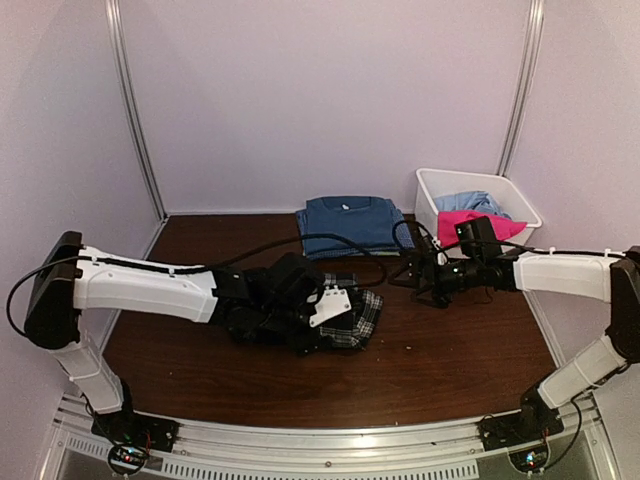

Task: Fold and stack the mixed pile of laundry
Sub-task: Pick up the square-folded skirt from the center of the board.

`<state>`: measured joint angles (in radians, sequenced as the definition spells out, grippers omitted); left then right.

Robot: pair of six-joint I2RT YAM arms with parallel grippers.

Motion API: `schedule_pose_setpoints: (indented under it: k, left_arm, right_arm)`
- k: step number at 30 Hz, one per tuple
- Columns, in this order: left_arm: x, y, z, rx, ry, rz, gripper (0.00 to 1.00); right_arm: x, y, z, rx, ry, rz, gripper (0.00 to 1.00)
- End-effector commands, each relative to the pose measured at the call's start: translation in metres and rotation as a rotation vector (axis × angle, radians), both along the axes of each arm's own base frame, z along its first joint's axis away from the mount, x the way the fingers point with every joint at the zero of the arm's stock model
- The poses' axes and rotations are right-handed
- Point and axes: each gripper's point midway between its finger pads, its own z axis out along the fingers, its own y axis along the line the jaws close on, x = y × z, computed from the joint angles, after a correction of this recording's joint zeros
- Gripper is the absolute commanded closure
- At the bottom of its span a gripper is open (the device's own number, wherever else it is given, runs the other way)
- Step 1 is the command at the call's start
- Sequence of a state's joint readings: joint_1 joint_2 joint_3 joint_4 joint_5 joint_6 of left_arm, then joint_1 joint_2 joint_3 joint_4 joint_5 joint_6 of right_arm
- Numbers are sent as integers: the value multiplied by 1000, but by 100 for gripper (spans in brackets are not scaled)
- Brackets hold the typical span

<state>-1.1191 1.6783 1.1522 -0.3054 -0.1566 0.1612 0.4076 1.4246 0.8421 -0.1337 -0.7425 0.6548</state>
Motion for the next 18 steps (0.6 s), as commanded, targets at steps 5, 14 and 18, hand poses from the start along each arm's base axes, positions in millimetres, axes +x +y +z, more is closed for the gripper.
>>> schedule_pose_setpoints:
  k: [5, 14, 18]
  left_arm:
    - [-2, -40, -19, 101, -215, -217, 29]
    - [-9, -70, -83, 209, -196, -317, 44]
    - [-1, -76, -91, 198, -181, -264, 63]
  right_arm:
    - [-23, 3, -43, 132, 262, -109, 1]
    - [-33, 23, -71, 183, 377, -113, 0]
    - [-39, 36, -84, 213, 431, -100, 0]
